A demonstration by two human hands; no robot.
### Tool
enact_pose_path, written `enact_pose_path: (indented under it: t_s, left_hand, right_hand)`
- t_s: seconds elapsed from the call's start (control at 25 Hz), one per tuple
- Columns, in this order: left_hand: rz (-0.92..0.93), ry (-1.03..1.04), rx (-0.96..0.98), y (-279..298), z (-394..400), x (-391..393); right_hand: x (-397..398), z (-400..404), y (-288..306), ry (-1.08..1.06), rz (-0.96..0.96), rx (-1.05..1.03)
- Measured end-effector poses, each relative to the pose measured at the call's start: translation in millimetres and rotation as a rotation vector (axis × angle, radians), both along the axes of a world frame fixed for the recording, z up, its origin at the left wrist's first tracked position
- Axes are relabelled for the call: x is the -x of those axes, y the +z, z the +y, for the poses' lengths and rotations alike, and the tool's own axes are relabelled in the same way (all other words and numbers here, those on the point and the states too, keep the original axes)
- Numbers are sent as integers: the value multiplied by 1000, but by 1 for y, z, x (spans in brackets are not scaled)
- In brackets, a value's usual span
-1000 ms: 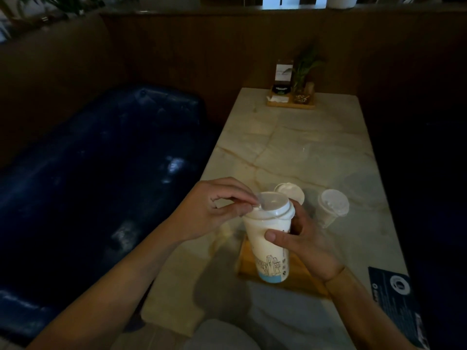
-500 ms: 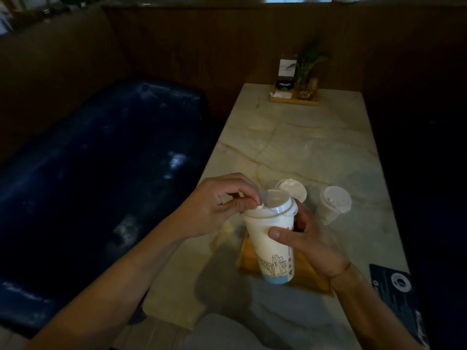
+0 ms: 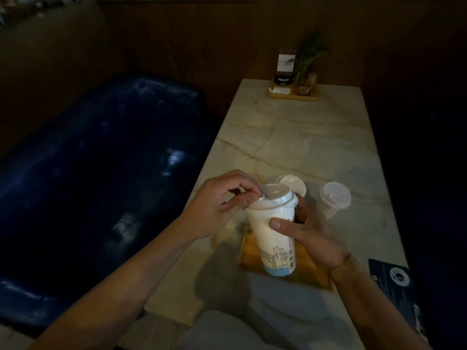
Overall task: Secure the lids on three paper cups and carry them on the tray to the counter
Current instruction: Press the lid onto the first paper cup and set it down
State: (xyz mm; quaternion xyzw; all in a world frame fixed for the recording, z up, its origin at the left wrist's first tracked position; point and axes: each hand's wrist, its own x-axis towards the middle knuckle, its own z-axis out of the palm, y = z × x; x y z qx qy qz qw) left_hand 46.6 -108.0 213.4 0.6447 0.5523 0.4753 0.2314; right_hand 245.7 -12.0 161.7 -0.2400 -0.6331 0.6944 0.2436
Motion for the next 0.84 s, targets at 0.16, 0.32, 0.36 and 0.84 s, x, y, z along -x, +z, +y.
enact_pose_path:
  t_s: [0.16, 0.32, 0.36, 0.84]
  left_hand:
    - [10, 11, -26, -8, 2, -1]
    - [-173, 102, -50, -30, 8, -6]
    - [-225, 140, -43, -38, 10, -9]
    - [-604, 167, 373, -123, -8, -16]
  right_hand:
    - [1, 1, 0, -12, -5, -35]
    - [3, 3, -7, -56, -24, -9]
    - [5, 4, -11, -72, -34, 3]
    - [8, -8, -89, -153, -157, -30]
